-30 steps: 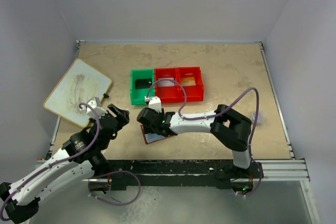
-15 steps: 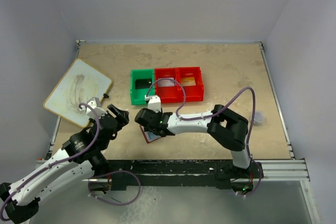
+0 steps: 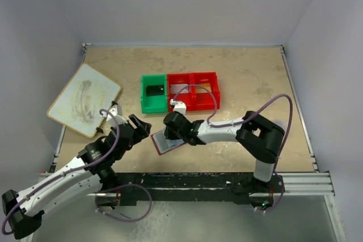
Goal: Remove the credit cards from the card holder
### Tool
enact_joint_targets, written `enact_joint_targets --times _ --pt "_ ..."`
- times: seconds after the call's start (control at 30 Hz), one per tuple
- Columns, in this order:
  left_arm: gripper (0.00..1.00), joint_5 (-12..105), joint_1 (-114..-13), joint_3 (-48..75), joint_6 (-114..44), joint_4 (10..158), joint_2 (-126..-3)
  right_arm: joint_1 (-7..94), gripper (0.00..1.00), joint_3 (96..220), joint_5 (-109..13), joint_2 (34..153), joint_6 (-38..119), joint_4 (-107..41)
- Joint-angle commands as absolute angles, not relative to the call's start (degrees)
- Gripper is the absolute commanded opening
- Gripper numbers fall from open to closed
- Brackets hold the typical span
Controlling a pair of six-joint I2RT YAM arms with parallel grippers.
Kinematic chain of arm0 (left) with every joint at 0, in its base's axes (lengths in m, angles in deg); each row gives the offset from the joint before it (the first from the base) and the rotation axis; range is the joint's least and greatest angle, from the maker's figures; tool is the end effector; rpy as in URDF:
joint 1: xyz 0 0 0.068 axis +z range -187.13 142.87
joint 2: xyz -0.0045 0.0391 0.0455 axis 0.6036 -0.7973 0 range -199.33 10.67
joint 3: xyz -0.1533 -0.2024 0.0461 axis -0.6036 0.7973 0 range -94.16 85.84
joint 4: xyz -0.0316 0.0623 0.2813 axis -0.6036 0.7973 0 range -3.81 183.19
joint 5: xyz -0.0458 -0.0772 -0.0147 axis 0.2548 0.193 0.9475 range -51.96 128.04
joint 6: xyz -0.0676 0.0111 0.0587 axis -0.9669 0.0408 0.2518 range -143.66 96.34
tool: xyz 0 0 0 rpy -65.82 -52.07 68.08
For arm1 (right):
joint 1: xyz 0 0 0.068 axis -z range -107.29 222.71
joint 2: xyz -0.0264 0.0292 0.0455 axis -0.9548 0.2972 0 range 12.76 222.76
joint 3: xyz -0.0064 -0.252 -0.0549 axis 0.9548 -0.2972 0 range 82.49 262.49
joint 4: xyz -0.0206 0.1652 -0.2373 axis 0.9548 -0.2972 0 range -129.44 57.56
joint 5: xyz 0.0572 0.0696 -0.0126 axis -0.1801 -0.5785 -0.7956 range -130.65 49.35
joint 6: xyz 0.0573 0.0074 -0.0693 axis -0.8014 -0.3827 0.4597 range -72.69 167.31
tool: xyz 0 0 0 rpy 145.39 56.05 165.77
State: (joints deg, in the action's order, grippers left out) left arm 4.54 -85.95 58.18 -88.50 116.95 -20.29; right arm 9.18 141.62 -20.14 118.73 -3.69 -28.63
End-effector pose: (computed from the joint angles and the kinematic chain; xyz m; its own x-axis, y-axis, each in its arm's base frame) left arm 0.1663 -0.1227 0.2064 -0.4525 -0.6291 -0.6321 -0.1949 0.7614 -0.6183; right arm 0.2169 0.3721 0.0909 -0.7543 0.1182 -0.6458 -0.2194 0.8817 0.4177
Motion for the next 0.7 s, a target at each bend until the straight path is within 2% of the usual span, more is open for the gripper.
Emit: enact_joint_targets --times 0.0,0.17,0.4,0.67 --pt "0.65 13.95 -86.0 63.19 -86.86 103.4 -22.4 13.17 0.26 131.47 -34.66 118.33 -5.62 -25.57" --pt "0.64 22.89 -86.0 69.33 -87.29 88.78 -26.32 16.01 0.25 125.94 -38.7 115.95 -7.39 -19.23" --pt "0.64 32.25 -85.98 73.77 -88.06 69.57 -38.07 17.56 0.25 122.99 -40.94 116.21 -9.93 -14.6" --pt "0.64 30.11 -86.0 75.89 -91.74 62.27 -46.76 17.76 0.27 122.88 -41.08 116.82 -10.47 -14.39"
